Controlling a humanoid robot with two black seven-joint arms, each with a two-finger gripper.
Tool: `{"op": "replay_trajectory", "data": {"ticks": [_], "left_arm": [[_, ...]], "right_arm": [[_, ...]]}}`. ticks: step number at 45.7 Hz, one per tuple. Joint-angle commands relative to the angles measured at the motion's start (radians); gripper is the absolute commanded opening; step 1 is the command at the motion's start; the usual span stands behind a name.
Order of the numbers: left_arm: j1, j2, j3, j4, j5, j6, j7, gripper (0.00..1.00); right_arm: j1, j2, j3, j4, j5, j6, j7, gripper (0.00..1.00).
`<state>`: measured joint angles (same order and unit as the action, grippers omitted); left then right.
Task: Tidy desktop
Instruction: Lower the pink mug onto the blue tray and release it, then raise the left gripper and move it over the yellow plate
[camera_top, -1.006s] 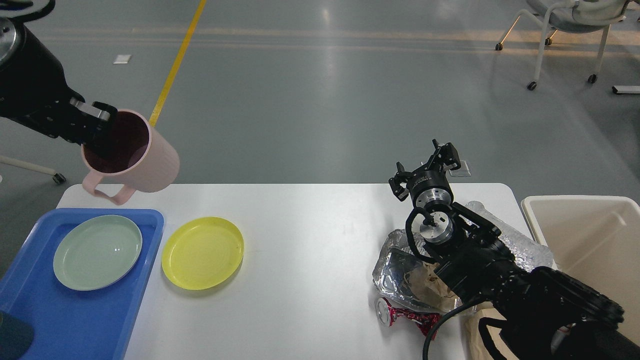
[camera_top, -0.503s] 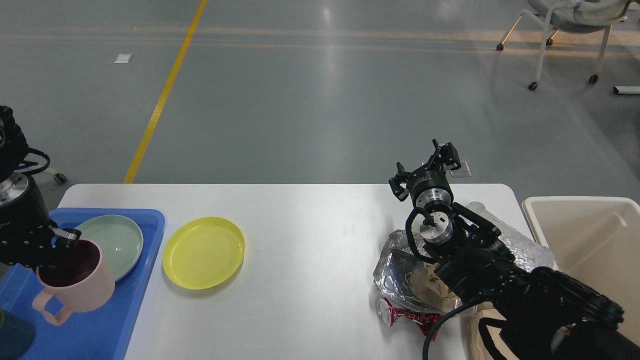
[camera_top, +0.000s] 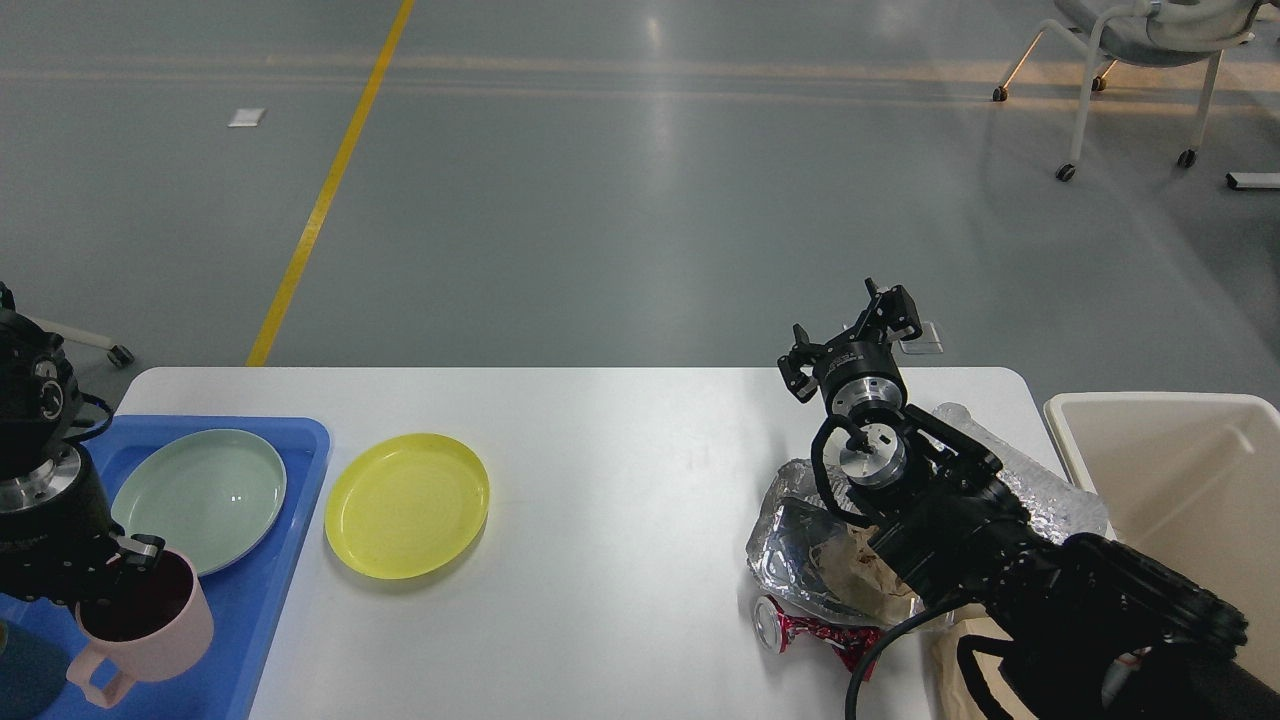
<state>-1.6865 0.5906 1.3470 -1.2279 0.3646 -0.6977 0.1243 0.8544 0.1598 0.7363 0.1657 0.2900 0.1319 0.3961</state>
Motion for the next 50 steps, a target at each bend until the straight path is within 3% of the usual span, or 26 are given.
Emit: {"op": "replay_trajectory", "data": {"ticks": [1,8,15,40,46,50], "left_arm": [[0.07,-0.015,-0.002,0.002,0.001,0.107,0.0,0.01],[0.128,-0.023,-0.002,0.002,0.002,0.185,0.002,0.02],[0.148,-0.023,-0.002,0.002,0.002,0.193,0.003,0.06],[0.133,0.002,-0.008,0.002,-0.009,0.173,0.012,0.5],[0.076,0.031,-0.005,0.001,-0.009,0.124,0.005,0.64],[0.028,0.049,-0.005,-0.004,-0.01,0.077,0.003,0.67]], "right_arm": [[0.0,0.0,0.0,0.0,0.0,0.0,0.0,1.0],[0.0,0.0,0.0,0.0,0.0,0.0,0.0,1.0],[0.0,0.0,0.0,0.0,0.0,0.0,0.0,1.0],[0.0,0.0,0.0,0.0,0.0,0.0,0.001,1.0],[0.0,0.0,0.0,0.0,0.0,0.0,0.001,1.0],[0.0,0.0,0.0,0.0,0.0,0.0,0.0,1.0]]}}
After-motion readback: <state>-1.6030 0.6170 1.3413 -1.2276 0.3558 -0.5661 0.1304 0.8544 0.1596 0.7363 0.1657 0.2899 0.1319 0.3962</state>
